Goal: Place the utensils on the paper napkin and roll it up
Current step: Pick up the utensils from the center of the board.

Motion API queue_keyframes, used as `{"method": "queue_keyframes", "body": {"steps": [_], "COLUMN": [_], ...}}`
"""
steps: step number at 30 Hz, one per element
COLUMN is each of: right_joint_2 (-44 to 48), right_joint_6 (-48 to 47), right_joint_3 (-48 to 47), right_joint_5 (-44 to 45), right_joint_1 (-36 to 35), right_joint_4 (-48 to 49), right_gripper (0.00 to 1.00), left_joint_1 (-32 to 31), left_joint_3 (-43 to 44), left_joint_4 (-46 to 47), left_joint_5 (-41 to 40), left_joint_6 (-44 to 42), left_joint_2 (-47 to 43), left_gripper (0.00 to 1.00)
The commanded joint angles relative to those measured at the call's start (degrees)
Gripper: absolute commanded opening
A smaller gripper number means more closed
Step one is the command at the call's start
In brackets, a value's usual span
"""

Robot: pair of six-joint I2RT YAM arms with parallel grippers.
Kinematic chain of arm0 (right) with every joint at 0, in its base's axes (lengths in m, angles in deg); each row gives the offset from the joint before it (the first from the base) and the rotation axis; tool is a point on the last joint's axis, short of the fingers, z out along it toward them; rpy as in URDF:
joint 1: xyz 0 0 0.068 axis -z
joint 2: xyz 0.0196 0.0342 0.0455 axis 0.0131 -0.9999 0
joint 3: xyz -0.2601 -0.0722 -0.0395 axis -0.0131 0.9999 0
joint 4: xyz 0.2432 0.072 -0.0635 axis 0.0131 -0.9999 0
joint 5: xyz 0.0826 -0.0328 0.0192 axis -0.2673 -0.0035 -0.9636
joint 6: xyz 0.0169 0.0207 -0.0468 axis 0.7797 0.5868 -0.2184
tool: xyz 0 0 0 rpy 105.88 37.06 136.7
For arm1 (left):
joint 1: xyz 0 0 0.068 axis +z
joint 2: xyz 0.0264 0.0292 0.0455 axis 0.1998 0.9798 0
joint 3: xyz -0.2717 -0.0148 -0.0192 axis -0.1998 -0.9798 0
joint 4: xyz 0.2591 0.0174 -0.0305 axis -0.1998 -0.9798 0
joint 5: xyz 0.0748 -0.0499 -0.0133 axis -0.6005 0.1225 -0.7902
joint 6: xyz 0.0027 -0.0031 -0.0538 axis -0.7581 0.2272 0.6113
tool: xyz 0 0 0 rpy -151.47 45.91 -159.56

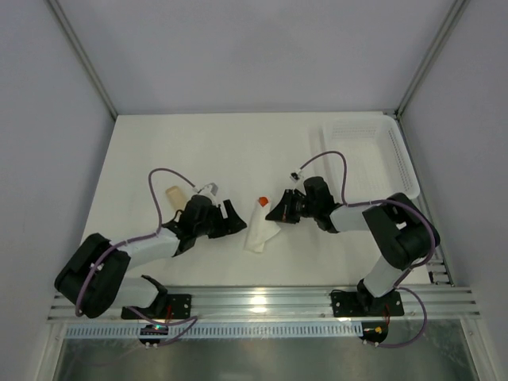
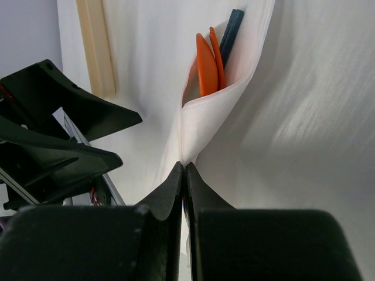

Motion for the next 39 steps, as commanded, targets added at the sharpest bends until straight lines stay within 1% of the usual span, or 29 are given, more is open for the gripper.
{"method": "queue_keyframes", "body": {"steps": [1,3,4,6,10,15,20,23,24,26,27,28,30,31,32,33,36,39], "right_joint_2": [1.83,1.66,1.66,1.75,2.80,5.26,6.05,6.23,6.58,6.93,7.28,7.54,8.07,8.16,8.25,8.34,8.95,9.13], "right_joint_6": [-0.29,0.24,0.33,0.33,0.59,0.50,1.03,1.21,1.29,1.29,1.38,1.38,1.47,1.47,1.56,1.65,2.08,2.09], "right_joint_3": [0.95,1.39,1.56,1.83,2.00,1.74,1.83,1.92,2.00,2.18,2.27,2.36,2.44,2.53,2.53,2.53,2.71,2.71], "right_joint_5": [-1.94,-2.55,-2.55,-2.64,-2.99,-3.25,-4.13,-4.48,-4.66,-5.10,-5.27,-5.45,-5.89,-5.89,-6.07,-6.24,-6.86,-7.21], "right_joint_1": [-0.25,-0.25,-0.25,-0.34,-0.25,-0.16,-0.16,-0.16,-0.16,-0.16,-0.16,-0.16,-0.16,-0.16,-0.16,-0.16,-0.16,-0.16], "right_joint_4": [2.41,3.11,3.47,3.64,3.47,1.89,1.80,1.71,1.63,1.45,1.36,1.36,1.19,1.10,1.10,1.10,1.10,0.83], "right_gripper": [0.03,0.03,0.03,0.03,0.03,0.04,0.03,0.04,0.03,0.04,0.03,0.04,0.04,0.03,0.04,0.04,0.03,0.04], "left_joint_1": [0.16,0.16,0.25,0.16,0.25,0.25,0.86,1.56,1.91,3.06,3.50,3.85,4.20,4.20,4.20,4.29,4.29,4.29], "left_joint_3": [-0.28,-0.80,-1.50,-1.59,-1.94,-1.94,-2.47,-3.43,-4.40,-5.45,-6.24,-7.47,-8.18,-8.62,-8.88,-9.06,-9.41,-9.42], "left_joint_4": [10.94,13.83,16.81,18.85,19.12,17.11,19.12,23.67,25.52,32.37,35.35,42.17,49.14,52.40,58.52,60.15,62.97,64.12], "left_joint_5": [8.30,9.44,10.93,11.56,10.42,10.33,13.57,15.07,16.73,18.76,21.12,22.53,26.21,26.41,26.41,26.50,25.97,27.03], "left_joint_6": [-0.33,0.54,1.51,2.04,2.04,0.72,1.25,2.56,3.96,5.64,7.39,8.36,10.55,11.44,12.32,13.02,13.91,14.17], "left_joint_2": [3.55,6.11,6.64,8.30,8.31,6.91,8.57,11.63,12.52,15.76,16.91,18.14,22.27,23.59,24.91,27.27,29.75,29.76], "left_gripper": [0.77,0.78,0.78,0.78,0.78,0.82,0.88,0.88,0.88,0.88,0.88,0.88,0.88,0.88,0.88,0.88,0.87,0.87]}}
